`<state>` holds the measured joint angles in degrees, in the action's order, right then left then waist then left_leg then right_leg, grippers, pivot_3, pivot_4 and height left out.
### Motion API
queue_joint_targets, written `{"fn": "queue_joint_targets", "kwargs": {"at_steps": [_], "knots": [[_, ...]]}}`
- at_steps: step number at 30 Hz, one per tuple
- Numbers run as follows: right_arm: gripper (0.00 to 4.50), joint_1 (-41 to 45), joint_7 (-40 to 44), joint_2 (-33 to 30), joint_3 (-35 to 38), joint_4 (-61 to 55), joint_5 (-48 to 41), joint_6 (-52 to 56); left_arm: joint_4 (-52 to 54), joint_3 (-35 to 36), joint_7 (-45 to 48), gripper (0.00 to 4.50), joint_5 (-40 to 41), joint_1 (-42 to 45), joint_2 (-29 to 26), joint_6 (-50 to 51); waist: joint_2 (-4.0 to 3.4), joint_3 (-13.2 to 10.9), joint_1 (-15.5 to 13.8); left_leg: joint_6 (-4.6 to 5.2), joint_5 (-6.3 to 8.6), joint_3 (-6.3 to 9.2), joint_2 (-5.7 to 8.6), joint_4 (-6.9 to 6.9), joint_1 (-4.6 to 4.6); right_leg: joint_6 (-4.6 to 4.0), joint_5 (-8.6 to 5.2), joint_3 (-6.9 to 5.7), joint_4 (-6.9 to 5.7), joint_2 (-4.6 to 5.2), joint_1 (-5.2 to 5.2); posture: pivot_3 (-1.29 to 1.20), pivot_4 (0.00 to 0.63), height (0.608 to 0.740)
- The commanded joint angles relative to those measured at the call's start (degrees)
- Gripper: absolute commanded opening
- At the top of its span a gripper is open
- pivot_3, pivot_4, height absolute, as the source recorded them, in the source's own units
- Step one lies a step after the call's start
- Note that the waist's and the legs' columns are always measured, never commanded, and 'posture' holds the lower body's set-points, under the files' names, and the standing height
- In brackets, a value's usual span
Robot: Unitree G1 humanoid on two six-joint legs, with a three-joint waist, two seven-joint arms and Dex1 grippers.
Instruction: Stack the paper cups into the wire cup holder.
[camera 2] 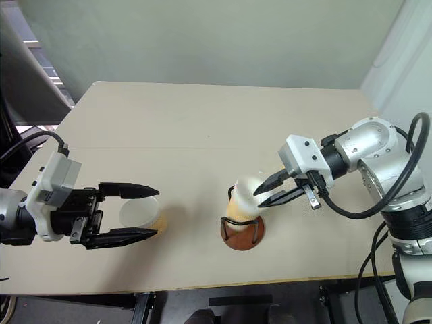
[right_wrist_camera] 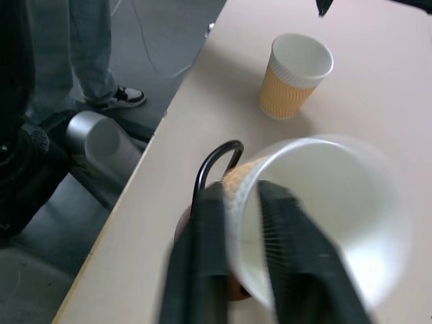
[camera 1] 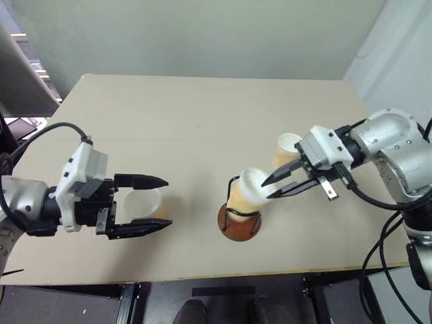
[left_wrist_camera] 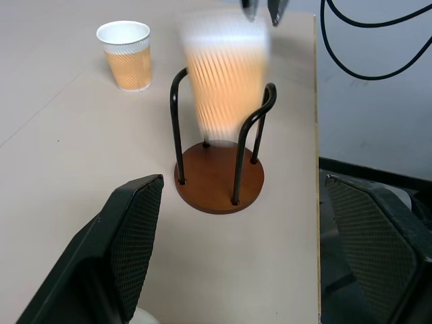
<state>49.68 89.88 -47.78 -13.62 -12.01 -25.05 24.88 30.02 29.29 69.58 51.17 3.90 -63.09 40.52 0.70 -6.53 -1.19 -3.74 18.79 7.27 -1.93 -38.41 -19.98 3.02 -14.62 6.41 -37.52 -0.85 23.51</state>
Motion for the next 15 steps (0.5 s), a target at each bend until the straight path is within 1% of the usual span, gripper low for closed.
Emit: {"fn": "queue_joint_targets", "kwargs": {"at_steps": [1,4,7,9,12,15], "knots": [[2.28,1.1,-0.9,0.3,0.9,-1.0,0.2,-0.4,1.6,1.8,-0.4,4.12,1.1,0.3,-1.1,0.3,0.0,0.0,0.0,0.0,0.0,0.0,0.0,0.0,0.0,0.0,0.0,0.0,0.0,0.0,0.0,0.0,0.15,0.74],[3.32,2.2,-1.4,0.5,1.5,0.9,0.9,-0.9,1.6,1.4,-0.8,4.12,1.2,0.6,-1.3,0.4,0.0,0.0,0.0,0.0,0.0,0.0,0.0,0.0,0.0,0.0,0.0,0.0,0.0,0.0,0.0,0.0,0.15,0.74],[4.45,7.1,-4.5,1.0,2.3,12.5,5.9,-4.6,1.7,1.2,-1.1,4.12,1.4,0.9,-1.5,0.4,0.0,0.0,0.1,-0.01,0.0,0.0,0.0,-0.01,0.01,0.0,0.0,0.0,-0.02,0.02,0.01,0.0,0.15,0.74],[4.48,10.1,-7.0,1.6,1.5,21.4,10.4,-8.8,1.7,1.1,-1.2,4.12,1.3,0.9,-1.7,0.3,0.01,0.0,0.1,0.0,0.0,0.0,-0.02,-0.04,0.05,-0.03,0.02,0.01,-0.11,0.13,0.05,0.0,0.15,0.74],[4.48,13.0,-8.1,2.2,-1.4,35.9,17.5,-17.5,1.9,0.9,-1.4,4.12,1.6,1.1,-1.7,0.4,0.02,0.0,-0.1,0.02,0.01,0.07,-0.07,-0.01,0.05,-0.08,0.01,-0.02,-0.23,0.19,0.1,0.0,0.15,0.74],[4.48,14.7,-7.7,3.9,-3.0,45.5,21.6,-23.4,2.1,0.9,-1.5,4.12,1.7,1.1,-1.8,0.5,0.0,0.0,-0.1,0.01,0.01,0.07,-0.09,0.09,0.0,-0.1,0.01,-0.03,-0.3,0.19,0.21,0.0,0.15,0.74]]}}
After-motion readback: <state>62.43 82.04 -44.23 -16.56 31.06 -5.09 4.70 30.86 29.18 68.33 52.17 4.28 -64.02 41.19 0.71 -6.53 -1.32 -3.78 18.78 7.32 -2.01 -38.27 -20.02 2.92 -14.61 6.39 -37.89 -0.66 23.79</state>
